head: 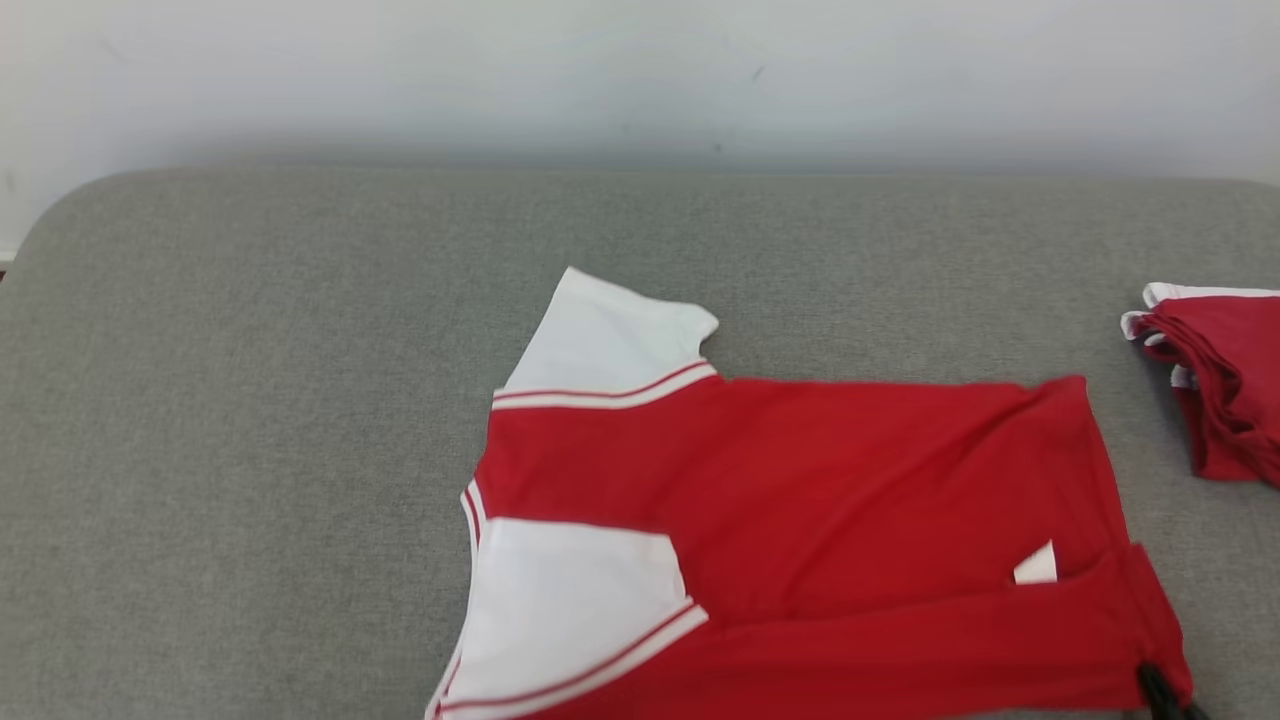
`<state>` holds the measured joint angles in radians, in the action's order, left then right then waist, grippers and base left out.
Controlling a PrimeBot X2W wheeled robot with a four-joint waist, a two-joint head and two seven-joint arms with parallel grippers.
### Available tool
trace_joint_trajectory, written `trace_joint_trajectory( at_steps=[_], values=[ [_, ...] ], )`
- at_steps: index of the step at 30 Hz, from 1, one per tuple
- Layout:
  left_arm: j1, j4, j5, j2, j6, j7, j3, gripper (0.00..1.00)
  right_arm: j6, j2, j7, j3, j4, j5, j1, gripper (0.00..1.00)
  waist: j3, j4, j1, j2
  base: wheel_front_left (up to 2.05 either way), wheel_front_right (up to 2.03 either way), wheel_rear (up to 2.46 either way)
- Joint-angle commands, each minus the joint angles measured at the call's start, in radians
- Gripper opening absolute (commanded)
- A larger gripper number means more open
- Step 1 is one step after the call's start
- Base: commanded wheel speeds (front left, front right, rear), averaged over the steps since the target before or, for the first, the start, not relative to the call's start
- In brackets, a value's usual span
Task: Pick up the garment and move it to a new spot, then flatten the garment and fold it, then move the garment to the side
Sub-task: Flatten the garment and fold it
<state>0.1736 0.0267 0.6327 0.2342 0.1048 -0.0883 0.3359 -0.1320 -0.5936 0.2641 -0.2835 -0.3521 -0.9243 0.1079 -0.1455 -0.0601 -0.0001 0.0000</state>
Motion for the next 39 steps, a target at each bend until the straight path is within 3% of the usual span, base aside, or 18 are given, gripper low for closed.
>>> trace_joint_trajectory(
  at_steps=[1,6,7,8,9,10,13,19,27,32,39],
  values=[
    [0.040,-0.018,0.020,0.002,0.004,-0.003,-0.001,0.00,0.002,0.001,0.001,0.003,0.004,-0.013,0.040,0.00,0.018,0.018,0.0001,0.0000,0.00,0.00,0.00],
    [0.074,-0.048,0.026,0.002,0.010,-0.007,0.004,0.00,0.002,0.007,0.001,-0.007,-0.015,-0.004,0.062,0.00,0.030,0.030,0.0001,0.0000,0.00,0.00,0.00],
    [0.077,-0.056,0.026,0.001,0.011,-0.008,0.004,0.00,0.002,0.012,0.001,-0.009,-0.021,0.002,0.064,0.30,0.033,0.031,0.0001,0.0000,0.00,0.00,0.00],
    [0.077,-0.062,0.027,0.000,0.010,-0.006,0.006,0.00,0.002,0.015,0.001,-0.012,-0.026,0.006,0.064,0.75,0.034,0.033,0.0001,0.0000,0.00,0.00,0.00],
    [0.076,-0.069,0.029,-0.002,0.014,-0.005,0.004,0.49,0.002,0.017,0.001,-0.013,-0.029,0.011,0.062,1.00,0.035,0.034,0.0001,0.0000,0.00,0.00,0.00],
    [0.073,-0.072,0.030,-0.002,0.017,-0.005,0.002,1.00,0.002,0.018,0.001,-0.009,-0.026,0.014,0.059,1.00,0.036,0.036,0.0001,0.0000,0.00,0.00,0.00],
    [0.065,-0.070,0.036,0.004,0.025,-0.017,-0.006,1.00,0.002,0.008,0.001,0.010,-0.013,0.023,0.059,1.00,0.032,0.040,0.0001,0.0000,0.00,0.00,0.00],
    [-0.006,0.001,0.042,0.069,0.010,-0.020,-0.066,1.00,0.002,-0.015,0.001,0.085,0.043,0.042,0.042,1.00,0.015,0.051,0.0001,0.0000,0.00,0.00,0.00],
    [-0.342,0.087,-0.001,0.179,-0.016,-0.162,-0.089,1.00,0.002,-0.021,0.001,0.070,0.134,0.087,-0.033,1.00,-0.047,0.087,0.0001,0.0000,0.00,0.00,0.00],
    [-0.624,-0.010,0.012,0.181,-0.055,-0.328,-0.042,1.00,0.002,-0.027,0.001,0.032,0.161,0.096,-0.109,1.00,-0.112,0.136,0.0001,0.0000,0.00,0.00,0.00],
    [-0.980,-0.316,0.003,0.155,-0.134,-0.528,0.048,1.00,0.002,-0.012,0.001,-0.028,0.166,0.109,-0.216,1.00,-0.204,0.221,0.0001,0.0000,0.00,0.00,0.00]
  ],
)
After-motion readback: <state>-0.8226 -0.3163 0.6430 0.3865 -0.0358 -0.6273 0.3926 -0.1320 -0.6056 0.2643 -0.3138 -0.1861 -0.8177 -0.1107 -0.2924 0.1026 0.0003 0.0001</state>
